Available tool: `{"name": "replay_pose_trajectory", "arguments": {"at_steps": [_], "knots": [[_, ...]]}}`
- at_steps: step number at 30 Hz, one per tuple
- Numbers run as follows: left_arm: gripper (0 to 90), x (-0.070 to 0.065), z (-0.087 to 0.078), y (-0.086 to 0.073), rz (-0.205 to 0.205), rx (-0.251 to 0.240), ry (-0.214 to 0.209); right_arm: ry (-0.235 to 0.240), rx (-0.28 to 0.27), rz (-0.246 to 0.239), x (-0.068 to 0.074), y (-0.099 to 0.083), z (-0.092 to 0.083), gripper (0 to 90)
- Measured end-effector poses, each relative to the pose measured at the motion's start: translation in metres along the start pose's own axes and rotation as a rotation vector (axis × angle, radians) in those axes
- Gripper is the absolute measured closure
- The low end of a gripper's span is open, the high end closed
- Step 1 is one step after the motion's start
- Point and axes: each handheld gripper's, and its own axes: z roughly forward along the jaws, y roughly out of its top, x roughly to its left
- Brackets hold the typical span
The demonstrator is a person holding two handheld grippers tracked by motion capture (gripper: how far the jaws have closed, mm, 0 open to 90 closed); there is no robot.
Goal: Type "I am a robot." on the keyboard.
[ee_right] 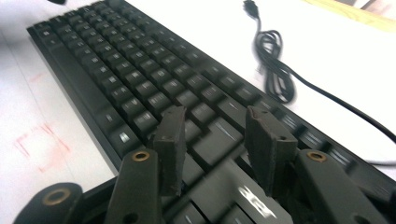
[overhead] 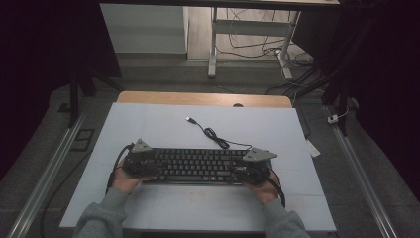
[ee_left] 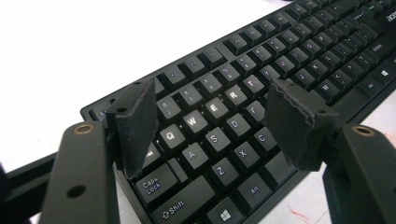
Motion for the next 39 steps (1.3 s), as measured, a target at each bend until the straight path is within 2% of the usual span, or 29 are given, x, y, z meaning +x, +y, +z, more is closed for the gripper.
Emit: {"name": "replay_pose_trajectory", "arguments": {"at_steps": [11, 25, 36, 39], "knots": [[34.7, 0.003, -0.002, -0.001, 0.000, -0.001, -0.006, -0.024, 0.002, 0.018, -0.015, -0.018, -0.017, 55.8], [34.6, 0.003, -0.002, 0.000, 0.012, 0.012, -0.029, -0.029, 0.004, 0.016, -0.016, -0.020, -0.019, 52.4], [46.7, -0.012, -0.003, 0.004, 0.098, 0.004, -0.091, -0.024, 0.000, 0.013, -0.016, -0.020, -0.018, 52.0], [54.2, -0.017, -0.003, 0.005, 0.113, 0.007, -0.106, -0.024, 0.002, 0.014, -0.015, -0.020, -0.018, 52.0]]}}
